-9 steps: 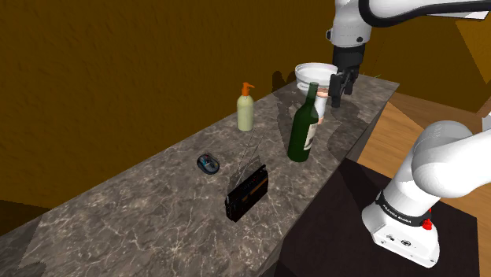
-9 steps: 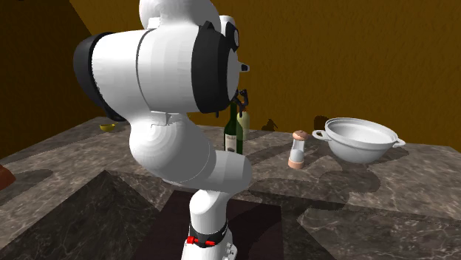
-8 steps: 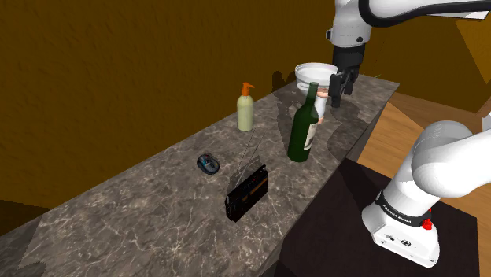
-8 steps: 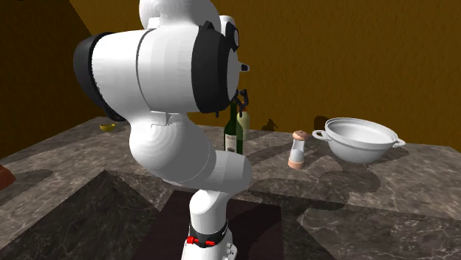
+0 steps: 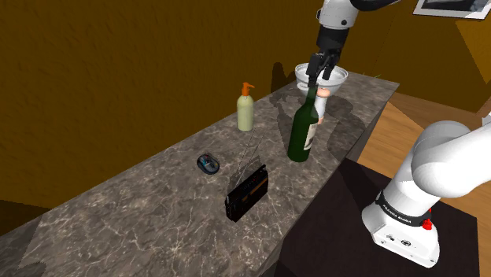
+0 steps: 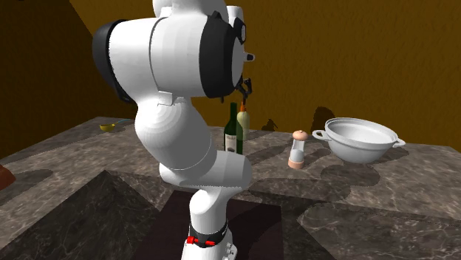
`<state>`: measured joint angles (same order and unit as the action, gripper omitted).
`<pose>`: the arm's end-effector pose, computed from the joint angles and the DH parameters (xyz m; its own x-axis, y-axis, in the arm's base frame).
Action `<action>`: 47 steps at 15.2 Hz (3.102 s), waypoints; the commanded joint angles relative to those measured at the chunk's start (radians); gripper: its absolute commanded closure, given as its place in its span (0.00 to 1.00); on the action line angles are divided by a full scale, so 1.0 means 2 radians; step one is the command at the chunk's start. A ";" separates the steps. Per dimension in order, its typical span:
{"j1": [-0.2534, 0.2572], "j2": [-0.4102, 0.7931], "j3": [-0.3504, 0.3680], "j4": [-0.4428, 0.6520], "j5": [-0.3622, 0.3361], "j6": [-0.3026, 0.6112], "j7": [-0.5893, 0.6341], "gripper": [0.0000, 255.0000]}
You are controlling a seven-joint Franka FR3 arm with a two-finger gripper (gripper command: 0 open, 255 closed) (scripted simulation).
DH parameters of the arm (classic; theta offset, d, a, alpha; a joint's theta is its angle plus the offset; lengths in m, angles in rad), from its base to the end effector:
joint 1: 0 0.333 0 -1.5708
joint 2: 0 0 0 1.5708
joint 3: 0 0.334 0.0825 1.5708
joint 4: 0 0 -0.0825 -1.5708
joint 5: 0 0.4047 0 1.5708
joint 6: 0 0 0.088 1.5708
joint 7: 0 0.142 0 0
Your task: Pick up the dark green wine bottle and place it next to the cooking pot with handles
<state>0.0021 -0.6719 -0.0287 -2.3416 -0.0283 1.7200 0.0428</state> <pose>0.3624 -0.0149 0.5504 0.9969 -0.0598 0.0505 -0.0603 -0.9981 0.0081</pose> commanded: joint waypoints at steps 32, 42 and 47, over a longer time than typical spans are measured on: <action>0.000 0.005 -0.002 0.003 0.003 0.016 0.000 1.00; 0.001 0.019 -0.001 0.080 0.004 -0.048 0.000 1.00; 0.001 0.030 -0.001 0.122 0.004 -0.079 0.000 1.00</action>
<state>0.0042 -0.6153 -0.0294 -2.1177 -0.0190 1.5782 0.0442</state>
